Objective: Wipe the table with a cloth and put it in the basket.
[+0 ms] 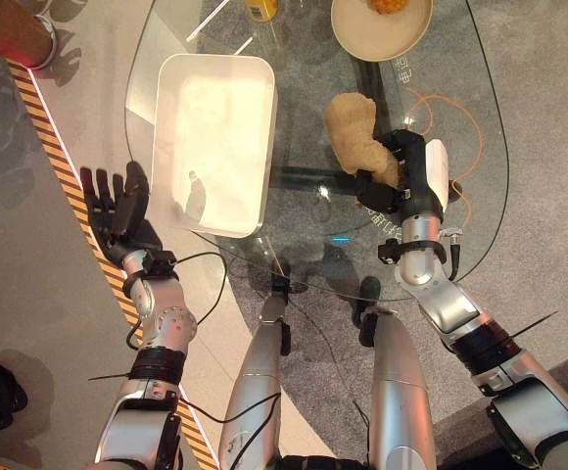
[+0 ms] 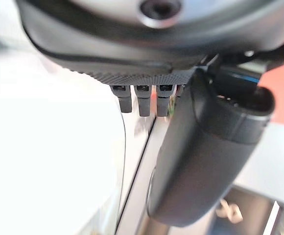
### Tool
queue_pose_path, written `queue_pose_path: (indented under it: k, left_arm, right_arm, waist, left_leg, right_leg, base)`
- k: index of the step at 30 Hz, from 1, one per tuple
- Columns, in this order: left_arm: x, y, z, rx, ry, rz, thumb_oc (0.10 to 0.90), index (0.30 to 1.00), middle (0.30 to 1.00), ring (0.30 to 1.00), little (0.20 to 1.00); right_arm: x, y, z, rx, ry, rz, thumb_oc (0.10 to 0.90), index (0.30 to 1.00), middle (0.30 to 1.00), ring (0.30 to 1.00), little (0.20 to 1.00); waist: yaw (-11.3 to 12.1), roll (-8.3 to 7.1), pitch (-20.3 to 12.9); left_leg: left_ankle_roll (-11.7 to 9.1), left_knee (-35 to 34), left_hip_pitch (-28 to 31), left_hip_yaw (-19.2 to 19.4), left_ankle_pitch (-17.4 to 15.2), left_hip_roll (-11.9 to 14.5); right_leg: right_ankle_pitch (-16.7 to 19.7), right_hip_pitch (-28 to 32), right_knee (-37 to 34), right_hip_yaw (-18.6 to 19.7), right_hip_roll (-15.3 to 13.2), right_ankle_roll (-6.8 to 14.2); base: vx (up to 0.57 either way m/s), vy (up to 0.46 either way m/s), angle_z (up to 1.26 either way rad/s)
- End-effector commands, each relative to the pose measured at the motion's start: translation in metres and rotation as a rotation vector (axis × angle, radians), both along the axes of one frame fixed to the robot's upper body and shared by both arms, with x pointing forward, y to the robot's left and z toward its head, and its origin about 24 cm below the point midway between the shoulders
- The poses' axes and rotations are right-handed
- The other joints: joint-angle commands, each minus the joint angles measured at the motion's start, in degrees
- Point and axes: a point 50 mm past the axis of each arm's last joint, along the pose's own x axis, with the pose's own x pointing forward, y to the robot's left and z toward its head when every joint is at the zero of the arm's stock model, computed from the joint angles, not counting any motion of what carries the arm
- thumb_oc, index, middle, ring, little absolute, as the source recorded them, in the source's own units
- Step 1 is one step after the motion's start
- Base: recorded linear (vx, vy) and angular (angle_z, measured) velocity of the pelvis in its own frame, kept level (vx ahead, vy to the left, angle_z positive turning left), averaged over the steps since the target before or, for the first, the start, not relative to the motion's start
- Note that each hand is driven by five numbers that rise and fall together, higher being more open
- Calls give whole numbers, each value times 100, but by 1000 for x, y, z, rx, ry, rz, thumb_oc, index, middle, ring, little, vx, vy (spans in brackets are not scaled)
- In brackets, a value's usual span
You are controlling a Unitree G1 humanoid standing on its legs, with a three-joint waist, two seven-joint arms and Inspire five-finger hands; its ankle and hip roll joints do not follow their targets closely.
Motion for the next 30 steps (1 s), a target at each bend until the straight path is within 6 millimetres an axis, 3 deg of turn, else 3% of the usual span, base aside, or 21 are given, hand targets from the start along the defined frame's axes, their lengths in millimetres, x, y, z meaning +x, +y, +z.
queue_pose_path:
  k: [1, 7, 13, 30]
  left_arm:
    - [-2, 2, 46, 165, -206, -26, 800, 900, 900, 900, 900]
    - [4, -12, 65, 209, -261, -147, 800, 900, 900, 900, 900]
    - [10, -41, 82, 287, -305, -333, 800, 900, 900, 900, 900]
    - [11, -90, 103, 366, -395, -693, 800, 900, 900, 900, 900]
  right_arm:
    - [-30, 31, 80, 63, -442, 207, 100, 300, 300, 300, 200]
    - [-34, 34, 88, 57, -468, 251, 100, 300, 300, 300, 200]
    - [-36, 42, 92, 29, -483, 309, 100, 300, 300, 300, 200]
    - [-42, 64, 101, -27, -475, 427, 100, 300, 300, 300, 200]
  waist:
    - [-109, -116, -139]
    - [-148, -138, -139]
    - [-192, -170, -139]
    - [-202, -253, -139]
  left_leg:
    - [372, 733, 94, 518, -960, -390]
    - [374, 711, 69, 553, -915, -372]
    - [361, 717, 122, 581, -969, -364]
    - [364, 619, 161, 590, -921, -350]
  right_leg:
    - [518, 358, -1165, 176, 398, 166]
    - [612, 357, -1242, 190, 411, 187]
    - [602, 433, -1287, 218, 404, 218]
    - [766, 513, -1514, 212, 386, 278]
  base:
    - [0, 0, 0]
    - [0, 0, 0]
    - [0, 0, 0]
    - [0, 0, 0]
